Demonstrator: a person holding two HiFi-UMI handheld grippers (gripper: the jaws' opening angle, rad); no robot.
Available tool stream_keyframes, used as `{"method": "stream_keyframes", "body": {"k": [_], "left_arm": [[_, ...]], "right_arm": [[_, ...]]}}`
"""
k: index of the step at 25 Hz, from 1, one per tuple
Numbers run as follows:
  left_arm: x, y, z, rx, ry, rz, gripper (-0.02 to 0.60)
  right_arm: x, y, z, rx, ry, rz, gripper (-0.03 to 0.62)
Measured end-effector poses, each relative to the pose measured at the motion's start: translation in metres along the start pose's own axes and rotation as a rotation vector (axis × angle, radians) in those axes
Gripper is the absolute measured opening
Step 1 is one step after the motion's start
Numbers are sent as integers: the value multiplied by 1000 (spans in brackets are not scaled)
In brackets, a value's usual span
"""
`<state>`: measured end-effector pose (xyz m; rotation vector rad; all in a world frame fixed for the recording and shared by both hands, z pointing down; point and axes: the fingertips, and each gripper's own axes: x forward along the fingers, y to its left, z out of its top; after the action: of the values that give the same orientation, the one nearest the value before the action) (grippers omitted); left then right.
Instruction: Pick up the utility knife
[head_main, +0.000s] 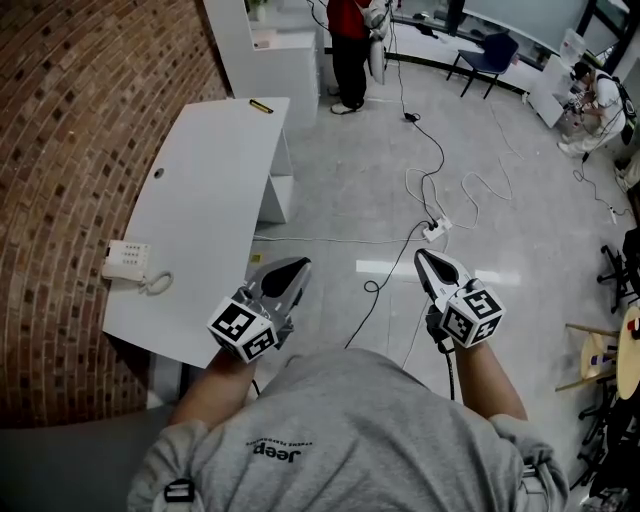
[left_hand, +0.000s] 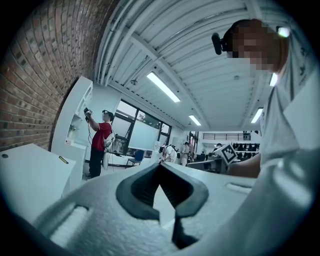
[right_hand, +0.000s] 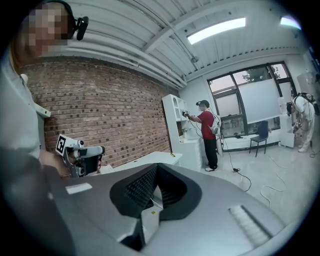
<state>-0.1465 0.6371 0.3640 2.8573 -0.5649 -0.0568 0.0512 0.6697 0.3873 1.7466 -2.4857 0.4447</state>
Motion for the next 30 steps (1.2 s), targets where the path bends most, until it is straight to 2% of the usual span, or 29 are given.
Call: {"method": "stream_keyframes", "body": {"k": [12, 17, 24, 30], "left_arm": [[66, -64, -3, 15, -25, 17, -2], [85, -70, -4, 18, -19, 13, -2], [98, -35, -5, 0, -16, -4, -2], [115, 33, 7, 8, -31, -62, -2]], "right_arm": [[-63, -67, 11, -20, -7, 9, 9], [-71, -87, 12, -10, -15, 1, 9], [-45, -98, 12, 0, -2, -21, 9], [17, -108, 27, -17, 1, -64, 9]]}}
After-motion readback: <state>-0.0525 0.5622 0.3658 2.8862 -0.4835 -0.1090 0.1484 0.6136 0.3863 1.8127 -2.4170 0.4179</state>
